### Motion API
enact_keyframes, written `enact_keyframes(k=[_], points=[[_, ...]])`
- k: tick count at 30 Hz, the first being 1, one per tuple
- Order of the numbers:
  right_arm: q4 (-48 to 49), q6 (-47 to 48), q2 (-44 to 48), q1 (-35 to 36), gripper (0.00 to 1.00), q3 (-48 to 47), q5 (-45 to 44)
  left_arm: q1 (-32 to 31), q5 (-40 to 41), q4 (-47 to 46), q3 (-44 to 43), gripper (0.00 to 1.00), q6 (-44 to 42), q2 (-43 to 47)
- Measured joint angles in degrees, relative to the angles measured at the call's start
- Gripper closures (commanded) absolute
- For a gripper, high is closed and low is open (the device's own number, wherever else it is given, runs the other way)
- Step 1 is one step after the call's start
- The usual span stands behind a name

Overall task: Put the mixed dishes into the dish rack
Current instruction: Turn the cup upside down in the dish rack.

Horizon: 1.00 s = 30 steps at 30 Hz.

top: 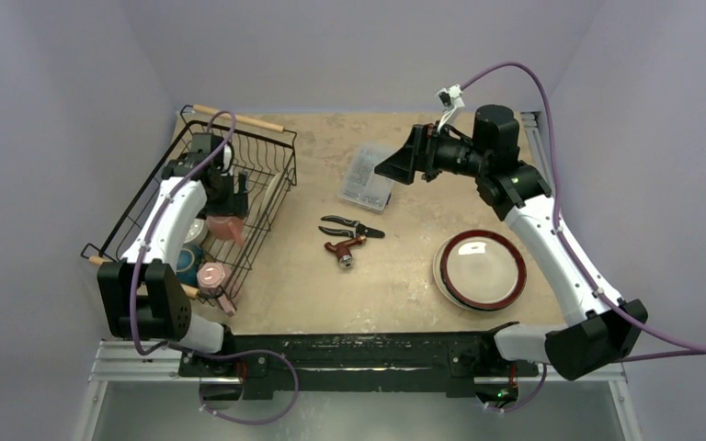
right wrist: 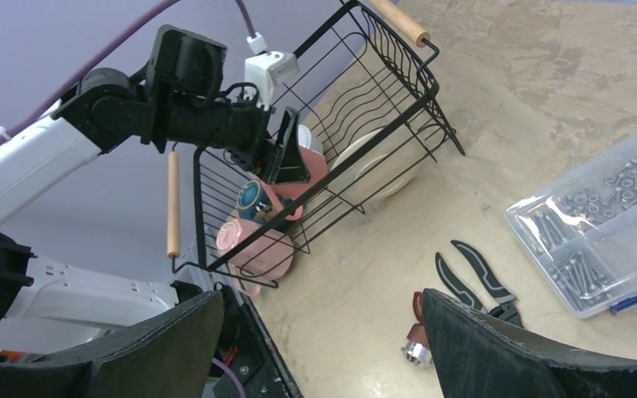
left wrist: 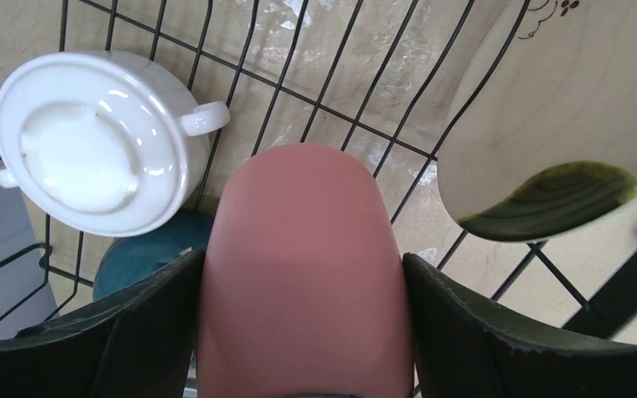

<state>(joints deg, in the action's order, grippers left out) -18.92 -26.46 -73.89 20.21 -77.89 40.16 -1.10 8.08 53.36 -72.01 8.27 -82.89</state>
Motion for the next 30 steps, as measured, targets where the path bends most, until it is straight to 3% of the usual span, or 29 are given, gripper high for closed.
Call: enact_keyframes(k=[8, 18, 29, 30], points=[[-0.1, 0.0, -2.4, 0.0, 0.09, -1.0, 0.0, 0.0, -0.6, -1.2, 0.8, 1.0, -3.2, -4.5], [-0.1, 0.2, -2.7, 0.0, 0.09, -1.0, -0.1, 0.1, -2.1, -0.9, 8.2, 0.96, -2.7, -3.7], [0.1, 0.2, -3.1, 0.0, 0.09, -1.0, -0.1, 0.2, -1.9, -1.0, 9.5, 0.63, -0.5, -3.3], [0.1, 0.2, -3.1, 0.0, 0.09, -1.0, -0.1, 0.3, -1.9, -1.0, 9.7, 0.56, -0.3, -3.3]])
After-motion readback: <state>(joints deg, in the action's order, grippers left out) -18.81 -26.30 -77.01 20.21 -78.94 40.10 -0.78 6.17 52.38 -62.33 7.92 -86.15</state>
